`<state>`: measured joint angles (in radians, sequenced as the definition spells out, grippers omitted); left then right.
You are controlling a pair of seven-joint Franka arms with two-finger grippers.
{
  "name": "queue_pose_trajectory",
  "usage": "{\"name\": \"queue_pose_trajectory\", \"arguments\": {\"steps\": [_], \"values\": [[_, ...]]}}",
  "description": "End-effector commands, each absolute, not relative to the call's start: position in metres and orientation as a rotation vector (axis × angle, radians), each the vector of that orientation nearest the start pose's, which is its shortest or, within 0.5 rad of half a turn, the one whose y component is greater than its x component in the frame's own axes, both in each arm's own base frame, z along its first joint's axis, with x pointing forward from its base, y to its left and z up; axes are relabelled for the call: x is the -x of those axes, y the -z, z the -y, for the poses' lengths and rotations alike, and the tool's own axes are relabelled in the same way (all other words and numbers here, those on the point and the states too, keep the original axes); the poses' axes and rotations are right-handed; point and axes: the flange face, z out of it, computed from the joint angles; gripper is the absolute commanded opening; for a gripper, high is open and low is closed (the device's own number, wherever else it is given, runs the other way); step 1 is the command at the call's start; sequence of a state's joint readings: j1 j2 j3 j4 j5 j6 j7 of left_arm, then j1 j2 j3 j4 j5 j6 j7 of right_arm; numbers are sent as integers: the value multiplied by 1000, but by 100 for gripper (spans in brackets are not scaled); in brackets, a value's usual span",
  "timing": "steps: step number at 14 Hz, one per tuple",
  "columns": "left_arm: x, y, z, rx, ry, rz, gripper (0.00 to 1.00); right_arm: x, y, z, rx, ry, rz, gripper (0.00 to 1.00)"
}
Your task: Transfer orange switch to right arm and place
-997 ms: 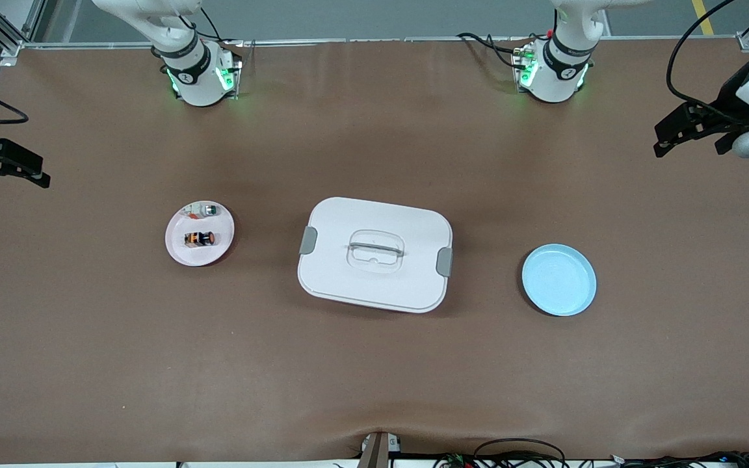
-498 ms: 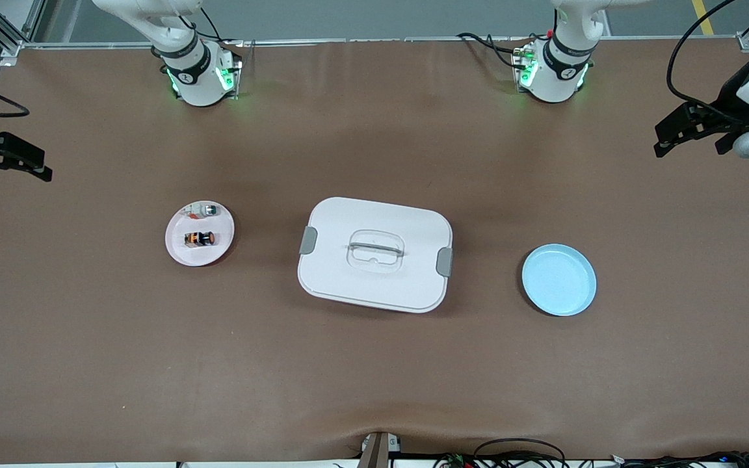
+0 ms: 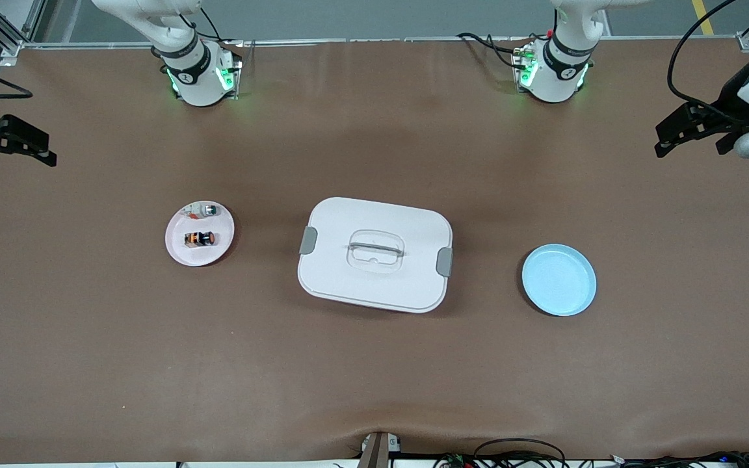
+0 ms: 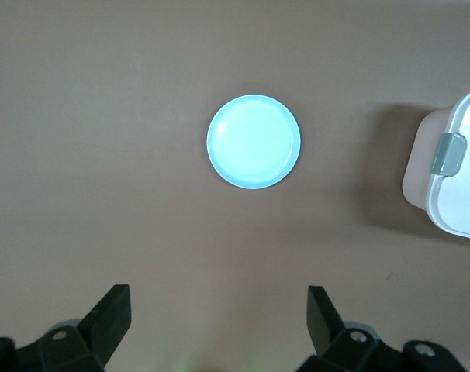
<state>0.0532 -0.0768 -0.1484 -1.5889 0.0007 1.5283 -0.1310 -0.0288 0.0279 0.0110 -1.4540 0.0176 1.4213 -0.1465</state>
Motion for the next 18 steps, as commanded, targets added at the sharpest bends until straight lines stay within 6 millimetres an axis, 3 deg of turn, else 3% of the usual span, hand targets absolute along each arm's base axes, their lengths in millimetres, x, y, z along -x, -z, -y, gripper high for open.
{"name": "queue_pose_trajectory", "arguments": {"steps": [1,7,11,18], "values": [[-515,-658,50,3143,32,26,100,-541,-660,4,3111,-91,186,100],[-512,-659,50,3138,30,19,100,-538,-656,-18,3111,-128,170,100],[-512,-659,50,3138,30,-7,100,-547,-658,-20,3115,-28,173,100],[-511,-662,54,3139,44,-7,100,-548,-650,-32,3077,-49,101,100]]}}
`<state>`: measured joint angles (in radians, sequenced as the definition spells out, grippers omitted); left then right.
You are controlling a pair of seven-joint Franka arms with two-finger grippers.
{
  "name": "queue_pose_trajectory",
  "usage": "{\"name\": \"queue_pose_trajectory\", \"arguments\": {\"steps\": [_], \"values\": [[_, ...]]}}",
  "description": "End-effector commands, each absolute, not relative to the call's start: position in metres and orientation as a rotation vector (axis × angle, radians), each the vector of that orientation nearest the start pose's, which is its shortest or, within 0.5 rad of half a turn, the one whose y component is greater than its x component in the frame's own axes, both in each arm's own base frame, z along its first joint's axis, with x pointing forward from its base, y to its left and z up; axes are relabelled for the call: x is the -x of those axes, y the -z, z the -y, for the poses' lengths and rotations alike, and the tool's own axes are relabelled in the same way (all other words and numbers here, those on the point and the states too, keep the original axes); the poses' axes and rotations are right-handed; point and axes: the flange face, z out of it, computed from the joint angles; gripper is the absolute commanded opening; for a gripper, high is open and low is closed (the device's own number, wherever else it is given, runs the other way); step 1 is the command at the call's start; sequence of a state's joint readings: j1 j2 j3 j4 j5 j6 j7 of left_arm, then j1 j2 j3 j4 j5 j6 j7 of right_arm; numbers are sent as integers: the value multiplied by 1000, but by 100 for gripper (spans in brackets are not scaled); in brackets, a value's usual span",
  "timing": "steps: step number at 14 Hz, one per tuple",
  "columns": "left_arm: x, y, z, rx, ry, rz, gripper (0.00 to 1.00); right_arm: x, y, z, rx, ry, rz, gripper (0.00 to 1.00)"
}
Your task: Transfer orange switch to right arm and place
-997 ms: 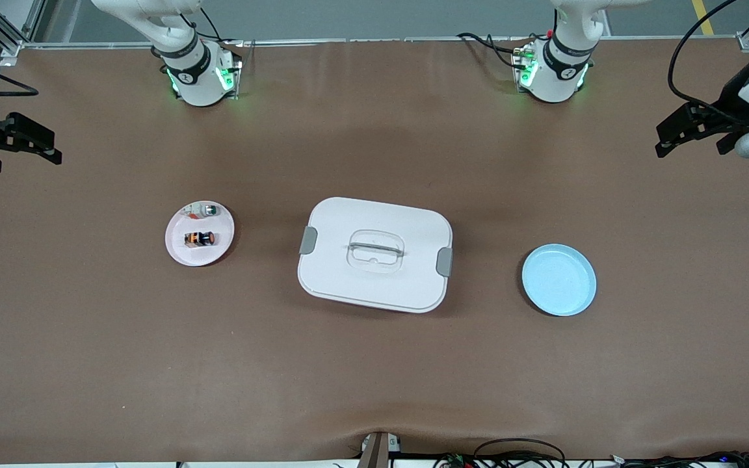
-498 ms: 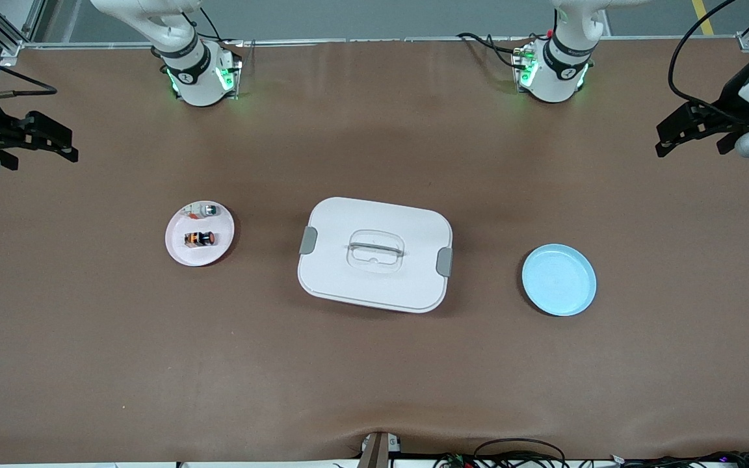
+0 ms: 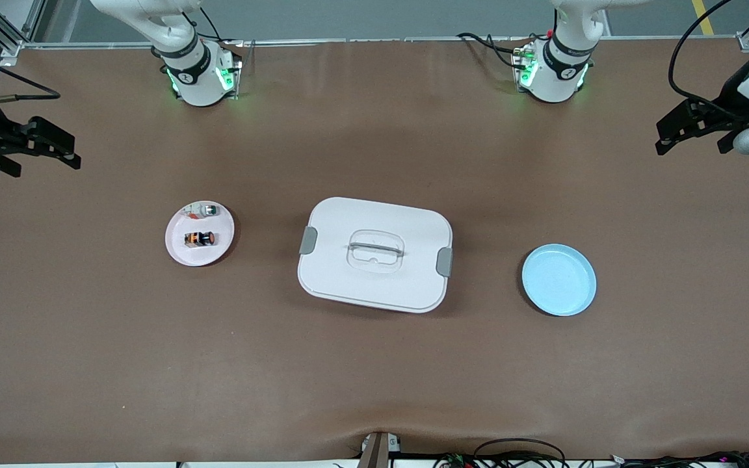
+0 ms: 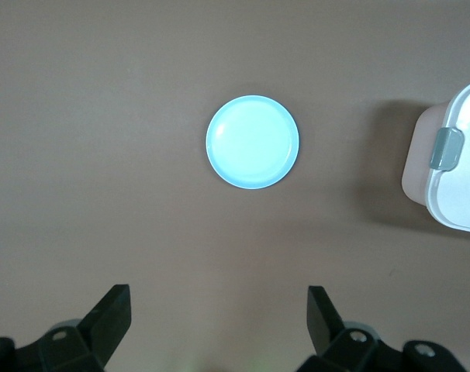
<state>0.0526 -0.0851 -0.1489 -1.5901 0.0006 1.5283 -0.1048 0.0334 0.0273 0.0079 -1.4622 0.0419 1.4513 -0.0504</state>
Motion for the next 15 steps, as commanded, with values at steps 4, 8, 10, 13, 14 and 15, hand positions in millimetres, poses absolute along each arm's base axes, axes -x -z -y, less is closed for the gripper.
{"name": "queue_pose_trajectory", "arguments": {"steps": [4,8,10,13,14,15], "values": [[-513,-662,55,3143,44,9,100,-549,-638,-30,3077,-79,95,100],[-516,-670,53,3146,73,9,100,-549,-640,-30,3079,-65,97,100],[-516,-670,54,3144,70,6,100,-549,-639,-29,3079,-70,97,100],[-517,-669,54,3145,68,4,100,-550,-643,-21,3079,-38,73,100],[-517,-669,54,3145,68,4,100,-550,-644,-20,3079,-33,73,100],[-517,-669,54,3143,68,2,100,-550,-645,-20,3079,-26,75,100]]}}
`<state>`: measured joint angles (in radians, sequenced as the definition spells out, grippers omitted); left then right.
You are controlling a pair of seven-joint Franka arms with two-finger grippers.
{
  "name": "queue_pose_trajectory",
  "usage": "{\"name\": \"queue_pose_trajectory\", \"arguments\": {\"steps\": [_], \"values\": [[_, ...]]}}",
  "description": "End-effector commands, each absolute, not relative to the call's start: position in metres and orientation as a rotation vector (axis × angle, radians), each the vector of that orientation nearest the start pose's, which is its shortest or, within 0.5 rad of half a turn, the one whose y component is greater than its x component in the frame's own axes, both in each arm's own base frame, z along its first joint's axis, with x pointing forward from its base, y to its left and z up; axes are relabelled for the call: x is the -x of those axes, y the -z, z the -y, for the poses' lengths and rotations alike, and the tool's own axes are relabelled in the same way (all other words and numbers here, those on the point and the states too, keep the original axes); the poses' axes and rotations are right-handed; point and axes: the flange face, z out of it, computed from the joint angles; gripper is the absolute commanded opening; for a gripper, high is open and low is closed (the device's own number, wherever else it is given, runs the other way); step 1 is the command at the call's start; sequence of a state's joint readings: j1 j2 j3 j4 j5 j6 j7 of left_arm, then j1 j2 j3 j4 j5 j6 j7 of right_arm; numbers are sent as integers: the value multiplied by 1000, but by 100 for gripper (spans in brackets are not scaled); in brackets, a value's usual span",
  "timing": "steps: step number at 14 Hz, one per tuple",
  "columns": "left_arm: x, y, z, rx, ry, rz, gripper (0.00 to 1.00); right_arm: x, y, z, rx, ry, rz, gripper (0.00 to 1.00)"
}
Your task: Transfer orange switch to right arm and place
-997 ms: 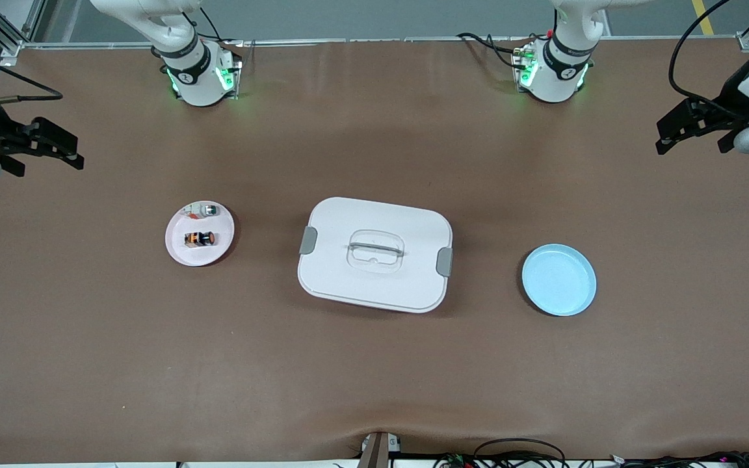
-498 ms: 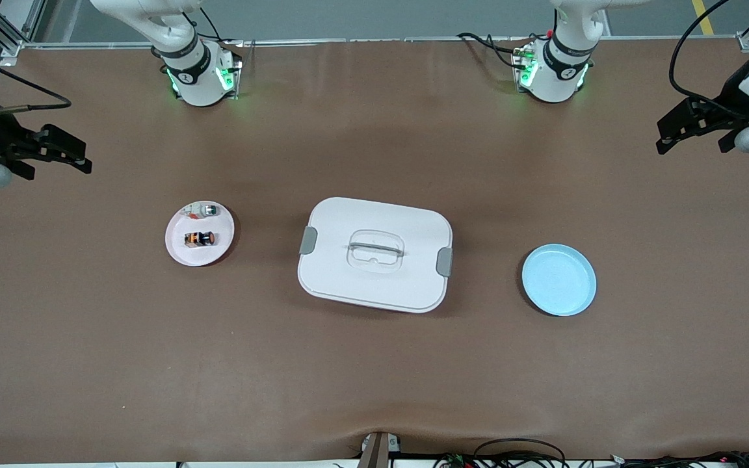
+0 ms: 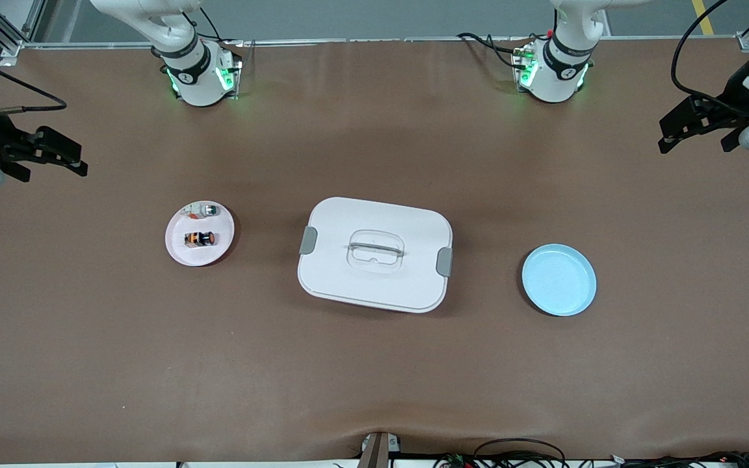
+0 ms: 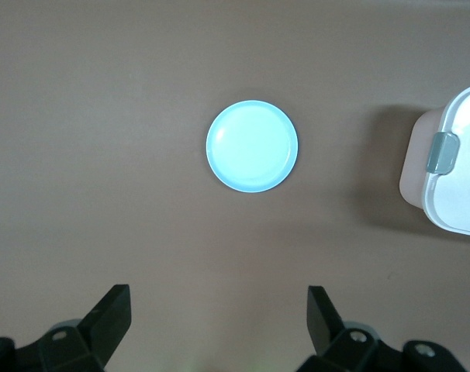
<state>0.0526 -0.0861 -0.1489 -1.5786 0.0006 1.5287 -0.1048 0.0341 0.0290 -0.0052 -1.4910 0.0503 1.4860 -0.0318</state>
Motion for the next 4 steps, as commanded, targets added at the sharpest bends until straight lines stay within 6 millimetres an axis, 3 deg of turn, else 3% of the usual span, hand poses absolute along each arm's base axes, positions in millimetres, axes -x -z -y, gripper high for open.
{"name": "queue_pose_trajectory", "arguments": {"steps": [1,4], "values": [[-517,-669,54,3143,66,2,100,-550,-644,-21,3079,-31,77,100],[-517,-669,56,3143,66,2,100,-549,-646,-19,3080,-24,70,100]]}}
